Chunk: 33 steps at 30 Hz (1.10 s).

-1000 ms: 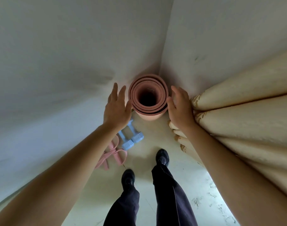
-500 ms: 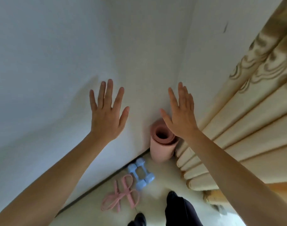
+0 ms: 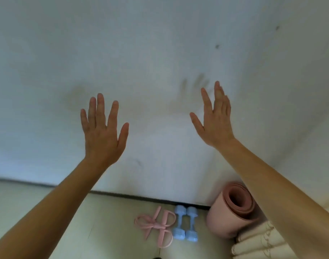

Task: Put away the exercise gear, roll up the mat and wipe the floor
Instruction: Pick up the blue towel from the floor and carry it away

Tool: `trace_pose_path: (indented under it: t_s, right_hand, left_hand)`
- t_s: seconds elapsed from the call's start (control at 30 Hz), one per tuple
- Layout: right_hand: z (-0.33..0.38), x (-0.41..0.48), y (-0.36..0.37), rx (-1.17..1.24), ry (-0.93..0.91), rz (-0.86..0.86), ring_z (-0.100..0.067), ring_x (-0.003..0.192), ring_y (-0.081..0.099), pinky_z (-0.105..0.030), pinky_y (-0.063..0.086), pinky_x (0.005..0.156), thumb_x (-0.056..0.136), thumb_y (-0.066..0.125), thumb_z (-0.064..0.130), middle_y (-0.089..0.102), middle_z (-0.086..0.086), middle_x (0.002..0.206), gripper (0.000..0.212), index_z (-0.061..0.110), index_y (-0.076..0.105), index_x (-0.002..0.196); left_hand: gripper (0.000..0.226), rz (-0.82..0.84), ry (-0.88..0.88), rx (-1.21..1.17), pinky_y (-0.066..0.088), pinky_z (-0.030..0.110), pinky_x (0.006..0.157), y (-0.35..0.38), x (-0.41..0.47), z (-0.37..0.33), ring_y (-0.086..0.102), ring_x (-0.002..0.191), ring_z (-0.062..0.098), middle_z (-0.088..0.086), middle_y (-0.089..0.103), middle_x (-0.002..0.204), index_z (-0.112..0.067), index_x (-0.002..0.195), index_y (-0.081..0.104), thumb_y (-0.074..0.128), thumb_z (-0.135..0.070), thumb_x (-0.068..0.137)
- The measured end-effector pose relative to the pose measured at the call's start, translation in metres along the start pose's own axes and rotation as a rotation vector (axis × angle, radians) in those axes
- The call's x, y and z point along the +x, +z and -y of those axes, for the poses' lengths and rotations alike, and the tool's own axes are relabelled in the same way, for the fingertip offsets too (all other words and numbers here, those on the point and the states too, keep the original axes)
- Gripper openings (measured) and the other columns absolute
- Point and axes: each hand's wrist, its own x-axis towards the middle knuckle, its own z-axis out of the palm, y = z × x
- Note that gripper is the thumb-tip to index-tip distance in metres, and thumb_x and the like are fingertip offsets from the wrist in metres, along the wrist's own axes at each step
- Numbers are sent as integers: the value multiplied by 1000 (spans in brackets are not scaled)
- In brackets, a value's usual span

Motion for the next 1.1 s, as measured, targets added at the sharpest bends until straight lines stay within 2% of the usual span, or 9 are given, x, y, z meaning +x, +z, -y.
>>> trace_pose_path:
  t_s: [0.2,0.37,0.57,0.7,0.9,1.1]
  right_hand:
    - [118,-14,42,280,-270,88,-42,152,10,-57,16,120,103,47,45,7,-27,164,70,8,23,158]
    - [260,-34,44,470,-439,162,-38,154,5,-56,14,121,103,47,46,5,-23,166,70,11,21,159]
    - [440,-60,30,567,-727,123,-37,153,11,-56,19,120,102,48,44,11,-22,165,68,12,26,158]
    - [563,-87,37,584,-776,176,-40,152,14,-57,20,119,102,48,44,9,-24,165,69,12,24,158]
    - [736,-130,38,615,-846,277,-38,153,8,-56,17,121,101,45,46,1,-22,166,72,14,17,160]
    - [858,-126,55,698,-904,249,-36,154,5,-53,14,123,101,47,44,2,-21,166,71,14,20,160]
  left_hand:
    - [67,68,-242,222,13,61,117,-74,-124,54,2,151,36,19,5,163,-12,156,19,33,-47,100]
    - [65,74,-414,368,13,62,117,-147,-217,115,10,150,39,22,14,161,-9,153,28,34,-46,100]
    - [63,39,-654,507,18,64,115,-242,-313,212,18,147,43,25,20,158,-7,151,32,34,-45,100]
    - [65,90,-799,539,18,64,115,-293,-389,288,17,147,43,25,19,158,-8,152,30,29,-47,100]
    - [68,160,-1008,554,21,65,113,-357,-475,389,17,146,43,25,18,158,-10,153,25,24,-51,98]
    - [68,154,-1020,618,20,64,114,-384,-500,502,18,146,43,25,17,159,-9,153,25,26,-50,98]
